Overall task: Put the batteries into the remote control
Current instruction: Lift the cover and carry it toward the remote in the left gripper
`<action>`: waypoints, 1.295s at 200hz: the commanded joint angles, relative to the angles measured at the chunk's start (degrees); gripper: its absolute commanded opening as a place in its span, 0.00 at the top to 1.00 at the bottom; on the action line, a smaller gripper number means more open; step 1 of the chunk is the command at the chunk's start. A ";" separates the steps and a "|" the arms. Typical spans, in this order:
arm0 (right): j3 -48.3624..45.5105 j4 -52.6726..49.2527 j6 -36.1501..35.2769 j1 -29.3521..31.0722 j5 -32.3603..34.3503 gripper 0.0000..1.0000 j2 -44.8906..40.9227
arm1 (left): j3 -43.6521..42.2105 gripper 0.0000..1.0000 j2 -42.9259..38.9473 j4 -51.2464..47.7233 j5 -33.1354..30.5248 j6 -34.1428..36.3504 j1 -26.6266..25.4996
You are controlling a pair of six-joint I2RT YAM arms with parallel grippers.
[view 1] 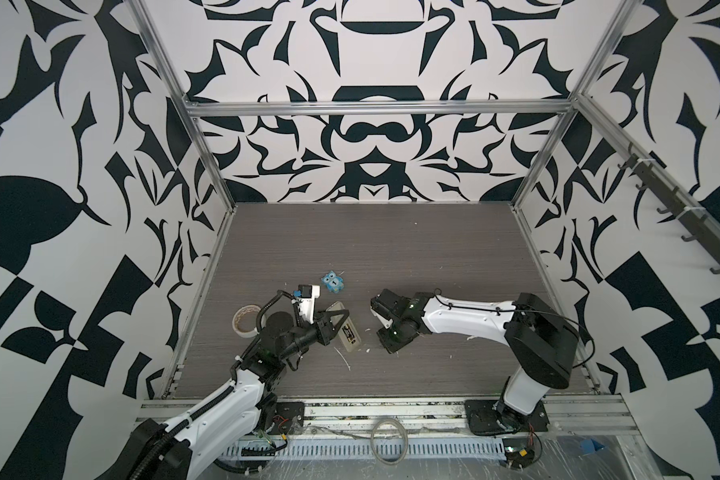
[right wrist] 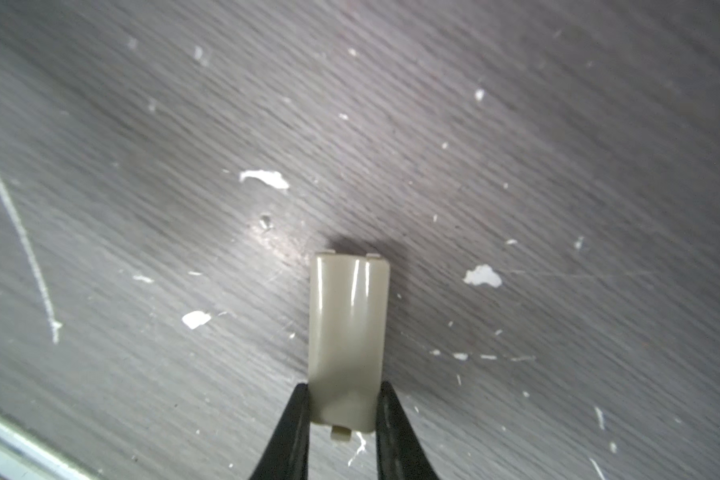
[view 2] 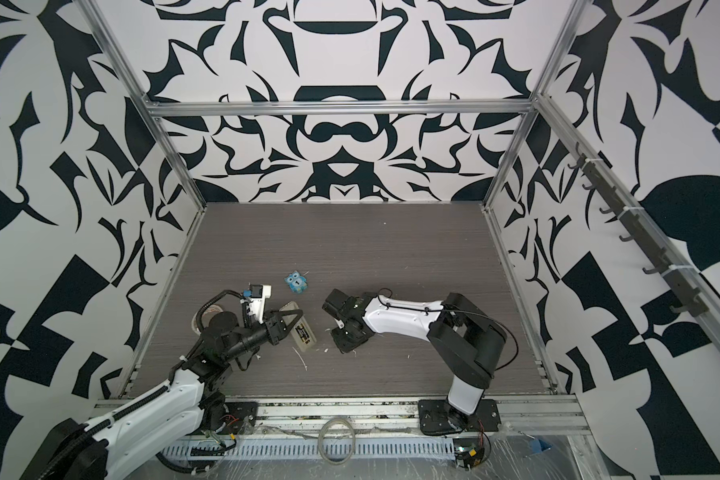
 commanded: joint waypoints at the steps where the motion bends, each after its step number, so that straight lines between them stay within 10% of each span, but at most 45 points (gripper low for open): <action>1: -0.54 1.77 -2.19 0.39 0.83 0.81 -4.26 | -1.03 1.00 0.97 6.35 -4.26 -3.44 0.04; 110: 4.56 -0.13 -13.51 0.39 0.04 0.85 -13.45 | 0.44 1.00 -6.58 0.09 -16.01 -10.57 -0.03; 259: 13.87 -1.51 -18.67 5.13 -4.74 0.90 -11.09 | -1.35 1.00 -6.52 6.24 -16.32 -15.29 -0.04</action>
